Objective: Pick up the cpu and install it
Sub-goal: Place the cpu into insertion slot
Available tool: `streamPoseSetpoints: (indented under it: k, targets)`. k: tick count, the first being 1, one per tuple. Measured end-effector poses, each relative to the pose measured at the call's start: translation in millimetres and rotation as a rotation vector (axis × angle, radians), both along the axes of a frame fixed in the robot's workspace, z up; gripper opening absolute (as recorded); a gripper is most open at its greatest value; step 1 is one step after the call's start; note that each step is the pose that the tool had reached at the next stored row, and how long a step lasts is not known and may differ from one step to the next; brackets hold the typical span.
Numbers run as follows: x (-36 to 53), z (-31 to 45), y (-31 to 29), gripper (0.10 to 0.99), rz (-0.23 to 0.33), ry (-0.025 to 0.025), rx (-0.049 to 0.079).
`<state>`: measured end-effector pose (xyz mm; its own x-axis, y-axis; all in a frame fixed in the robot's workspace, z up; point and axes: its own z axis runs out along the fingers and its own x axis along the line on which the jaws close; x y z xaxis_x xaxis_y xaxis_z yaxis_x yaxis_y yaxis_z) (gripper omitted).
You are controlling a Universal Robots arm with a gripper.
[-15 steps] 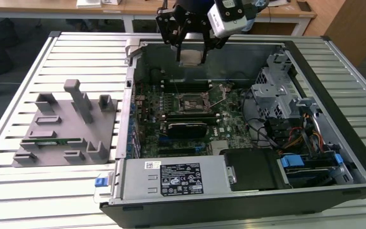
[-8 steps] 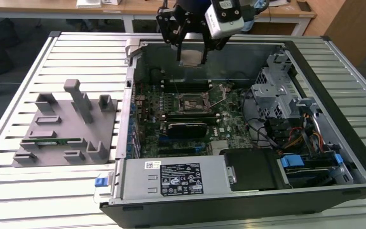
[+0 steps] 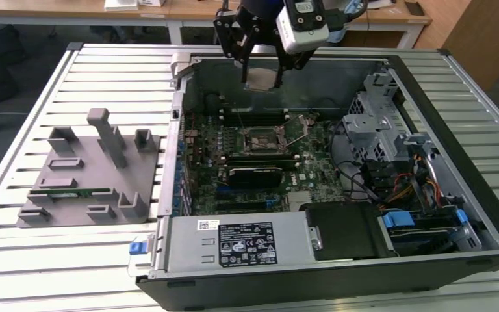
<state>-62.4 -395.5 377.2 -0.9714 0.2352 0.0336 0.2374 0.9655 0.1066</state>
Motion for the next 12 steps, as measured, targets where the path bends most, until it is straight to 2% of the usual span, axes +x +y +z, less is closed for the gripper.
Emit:
streamPoseSetpoints:
  k: [12]
  targets:
    - [0.0,-0.7,0.1,0.541,-0.073,0.0,0.0]
